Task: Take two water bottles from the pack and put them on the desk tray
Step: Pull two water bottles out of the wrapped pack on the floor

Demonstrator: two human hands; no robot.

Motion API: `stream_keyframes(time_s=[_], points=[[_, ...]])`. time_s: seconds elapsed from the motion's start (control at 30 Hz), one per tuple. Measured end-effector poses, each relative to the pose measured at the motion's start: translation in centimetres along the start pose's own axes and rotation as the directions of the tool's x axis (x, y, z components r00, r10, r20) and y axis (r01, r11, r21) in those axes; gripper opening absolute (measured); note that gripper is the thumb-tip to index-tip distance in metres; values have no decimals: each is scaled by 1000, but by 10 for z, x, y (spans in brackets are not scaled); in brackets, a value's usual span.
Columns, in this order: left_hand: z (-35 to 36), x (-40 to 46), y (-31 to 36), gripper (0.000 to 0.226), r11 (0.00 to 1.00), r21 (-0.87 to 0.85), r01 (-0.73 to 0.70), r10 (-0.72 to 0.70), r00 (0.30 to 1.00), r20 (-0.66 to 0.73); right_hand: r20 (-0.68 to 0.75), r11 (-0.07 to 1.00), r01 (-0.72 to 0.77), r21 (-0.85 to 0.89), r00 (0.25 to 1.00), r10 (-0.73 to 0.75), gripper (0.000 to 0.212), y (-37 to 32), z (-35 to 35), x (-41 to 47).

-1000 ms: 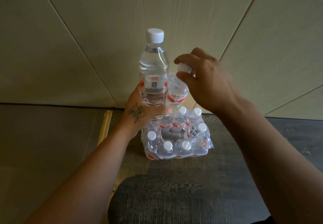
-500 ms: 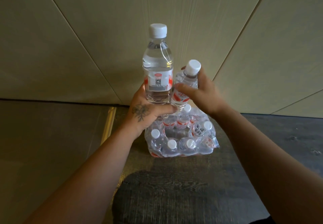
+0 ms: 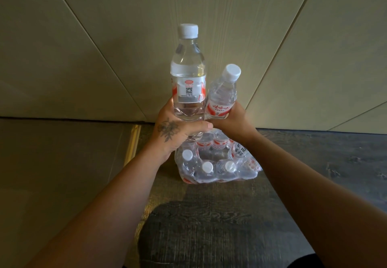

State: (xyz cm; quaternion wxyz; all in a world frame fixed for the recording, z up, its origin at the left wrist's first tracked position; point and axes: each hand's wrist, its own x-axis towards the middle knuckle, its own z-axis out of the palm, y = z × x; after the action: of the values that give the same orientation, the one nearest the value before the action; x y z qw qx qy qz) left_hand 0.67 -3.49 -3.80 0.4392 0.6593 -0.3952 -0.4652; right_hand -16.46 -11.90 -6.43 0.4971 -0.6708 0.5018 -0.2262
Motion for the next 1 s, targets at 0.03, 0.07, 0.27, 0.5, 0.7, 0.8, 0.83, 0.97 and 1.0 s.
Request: stream_keyframes(time_s=[0.03, 0.07, 0.27, 0.5, 0.7, 0.8, 0.83, 0.97, 1.0], points=[[0, 0, 1, 82, 1000, 2, 3, -3, 1000, 5, -28, 1000, -3, -6, 1000, 3, 85, 3, 1, -1], [0, -1, 1, 79, 1000, 7, 1, -1, 1000, 7, -51, 1000, -7, -13, 999, 6, 78, 6, 1, -1], [-5, -1, 1, 85, 1000, 15, -13, 13, 1000, 7, -61, 1000, 21, -19, 998, -22, 94, 6, -5, -9], [-1, -8, 10, 88, 1000, 11, 19, -19, 1000, 21, -39, 998, -27, 56, 999, 29, 94, 3, -12, -21], [5, -15, 24, 67, 999, -49, 2, 1, 998, 55, -10, 971, -42, 235, 999, 46, 74, -1, -20, -35], [7, -21, 30, 64, 998, -57, 7, -2, 996, 86, 5, 940, -18, 342, 1000, 17, 65, -8, -25, -44], [6, -24, 31, 65, 998, -54, 14, -9, 996, 93, 1, 924, -4, 382, 1000, 4, 56, -10, -26, -47], [3, -45, 39, 75, 997, -37, 66, -63, 995, 83, -21, 862, 31, 505, 999, -24, 33, -25, -40, -63], [2, -51, 42, 77, 996, -45, 80, -76, 994, 79, -16, 849, 23, 527, 1000, -17, 34, -28, -45, -68]])
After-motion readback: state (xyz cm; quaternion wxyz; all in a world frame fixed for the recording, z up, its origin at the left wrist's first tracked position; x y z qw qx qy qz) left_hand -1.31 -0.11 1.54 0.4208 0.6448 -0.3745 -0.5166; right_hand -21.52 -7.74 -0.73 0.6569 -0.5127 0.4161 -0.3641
